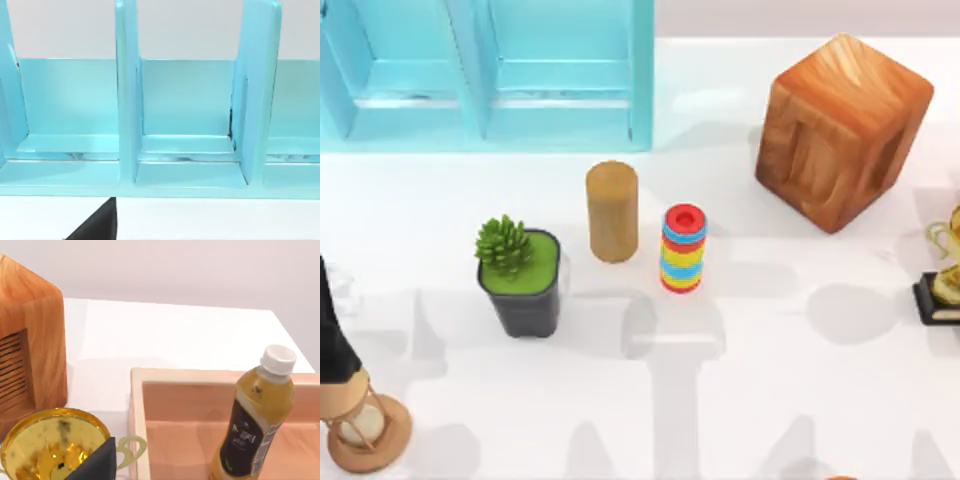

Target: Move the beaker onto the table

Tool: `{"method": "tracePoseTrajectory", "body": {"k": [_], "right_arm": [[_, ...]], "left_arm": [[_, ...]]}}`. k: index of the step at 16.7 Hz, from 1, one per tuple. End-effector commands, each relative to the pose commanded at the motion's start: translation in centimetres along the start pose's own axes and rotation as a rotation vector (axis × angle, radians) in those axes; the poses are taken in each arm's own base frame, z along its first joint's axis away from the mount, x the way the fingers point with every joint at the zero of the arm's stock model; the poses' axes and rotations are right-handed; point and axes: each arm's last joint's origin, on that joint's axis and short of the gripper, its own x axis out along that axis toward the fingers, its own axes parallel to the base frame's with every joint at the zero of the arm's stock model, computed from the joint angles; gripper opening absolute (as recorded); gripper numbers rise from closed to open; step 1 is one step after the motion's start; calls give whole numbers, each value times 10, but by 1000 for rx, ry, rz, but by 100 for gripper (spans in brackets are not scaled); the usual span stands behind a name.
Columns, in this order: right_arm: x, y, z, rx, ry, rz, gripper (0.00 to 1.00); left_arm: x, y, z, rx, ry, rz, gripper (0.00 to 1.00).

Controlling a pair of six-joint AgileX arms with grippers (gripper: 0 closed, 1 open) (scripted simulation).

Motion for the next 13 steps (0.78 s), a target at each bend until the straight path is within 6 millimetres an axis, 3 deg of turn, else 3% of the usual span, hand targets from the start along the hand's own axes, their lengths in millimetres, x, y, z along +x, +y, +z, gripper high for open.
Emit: {"method": "tracePoseTrajectory", "body": {"k": [3, 6, 13], "right_arm": [[11, -11, 35, -45, 171, -26, 100], [37, -26, 56, -63, 424, -38, 100], [109, -68, 47, -29, 1064, 71, 100]], "left_arm": [[0, 0, 0, 0, 0, 0, 100], [0, 0, 0, 0, 0, 0, 100], [0, 0, 0, 0, 0, 0, 100]]}}
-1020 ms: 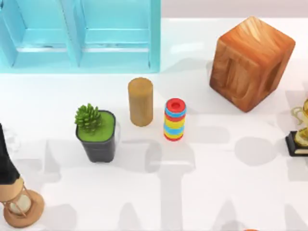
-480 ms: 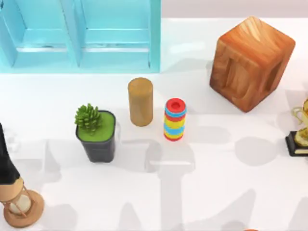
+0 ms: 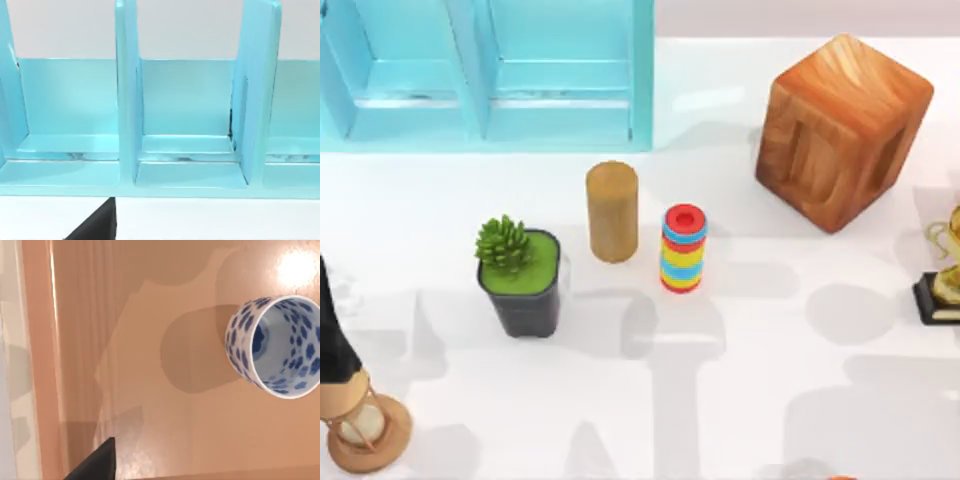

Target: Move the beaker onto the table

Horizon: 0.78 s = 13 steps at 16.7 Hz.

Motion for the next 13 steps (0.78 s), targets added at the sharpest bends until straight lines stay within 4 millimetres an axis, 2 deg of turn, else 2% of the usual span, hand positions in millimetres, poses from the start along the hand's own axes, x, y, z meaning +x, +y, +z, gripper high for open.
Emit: {"method": "tracePoseTrajectory", "body": {"k": [6, 9, 13], "right_arm": [[12, -49, 52, -30, 193, 72, 100], [17, -66, 61, -29, 249, 96, 100], [18, -69, 62, -28, 260, 101, 100]], "left_arm": [[0, 0, 0, 0, 0, 0, 100], [0, 0, 0, 0, 0, 0, 100], [0, 0, 0, 0, 0, 0, 100]]}}
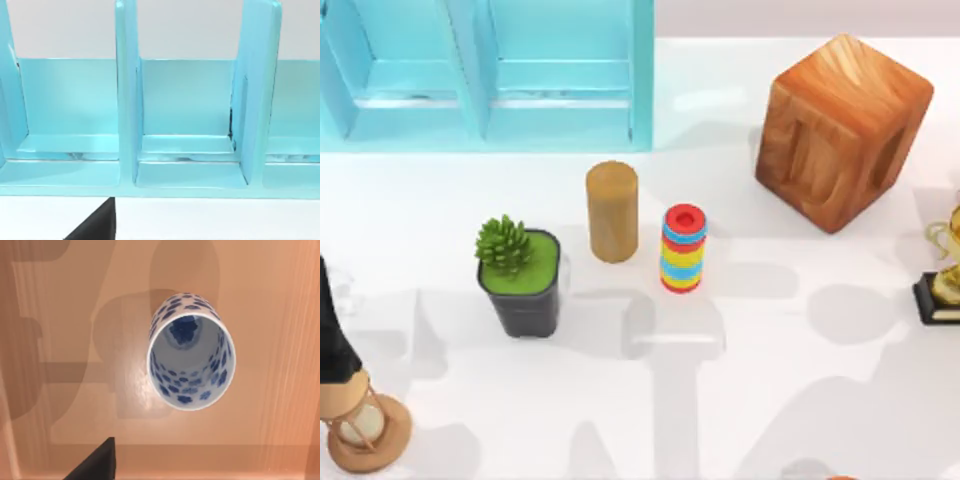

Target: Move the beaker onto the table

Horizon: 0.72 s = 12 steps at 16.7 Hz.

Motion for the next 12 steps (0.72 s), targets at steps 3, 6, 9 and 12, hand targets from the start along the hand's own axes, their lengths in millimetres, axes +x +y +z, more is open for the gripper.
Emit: {"method": "tracePoseTrajectory", "body": {"k": [3, 6, 9, 12], "right_arm": [[0, 1, 0, -3, -2, -1, 100], [16, -3, -3, 0, 0, 0, 100], [43, -8, -6, 1, 0, -1, 100], [75, -8, -7, 4, 5, -1, 100]], "left_arm": [[0, 0, 0, 0, 0, 0, 100], [0, 0, 0, 0, 0, 0, 100], [0, 0, 0, 0, 0, 0, 100], [0, 0, 0, 0, 0, 0, 100]]}}
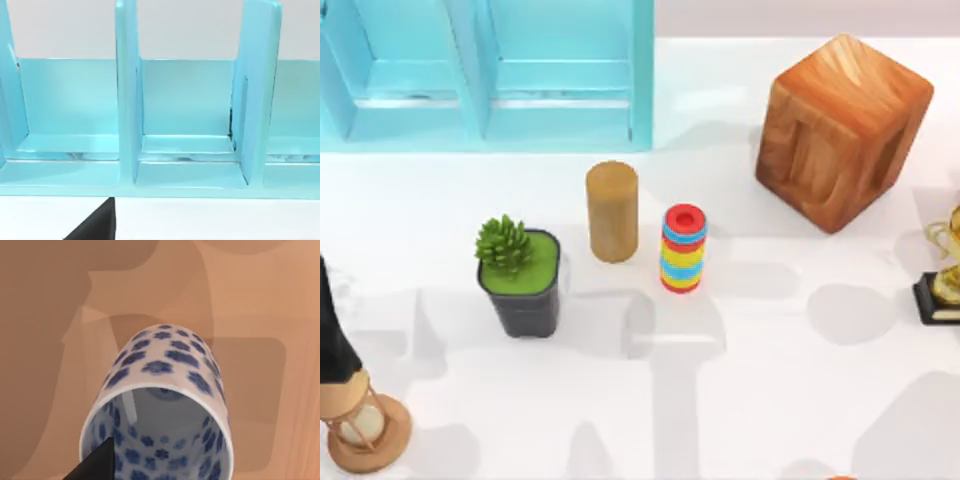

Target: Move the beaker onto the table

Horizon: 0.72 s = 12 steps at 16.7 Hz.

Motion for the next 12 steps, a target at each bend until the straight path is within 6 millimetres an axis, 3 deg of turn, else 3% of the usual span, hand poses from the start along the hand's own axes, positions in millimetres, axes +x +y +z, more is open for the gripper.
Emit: {"method": "tracePoseTrajectory", "body": {"k": [3, 8, 12], "right_arm": [[22, 6, 5, -3, -2, 1, 100], [25, 8, 7, -4, -5, 1, 100], [25, 8, 7, -4, -5, 1, 70]], "left_arm": [[0, 0, 0, 0, 0, 0, 100], [0, 0, 0, 0, 0, 0, 100], [0, 0, 0, 0, 0, 0, 100]]}}
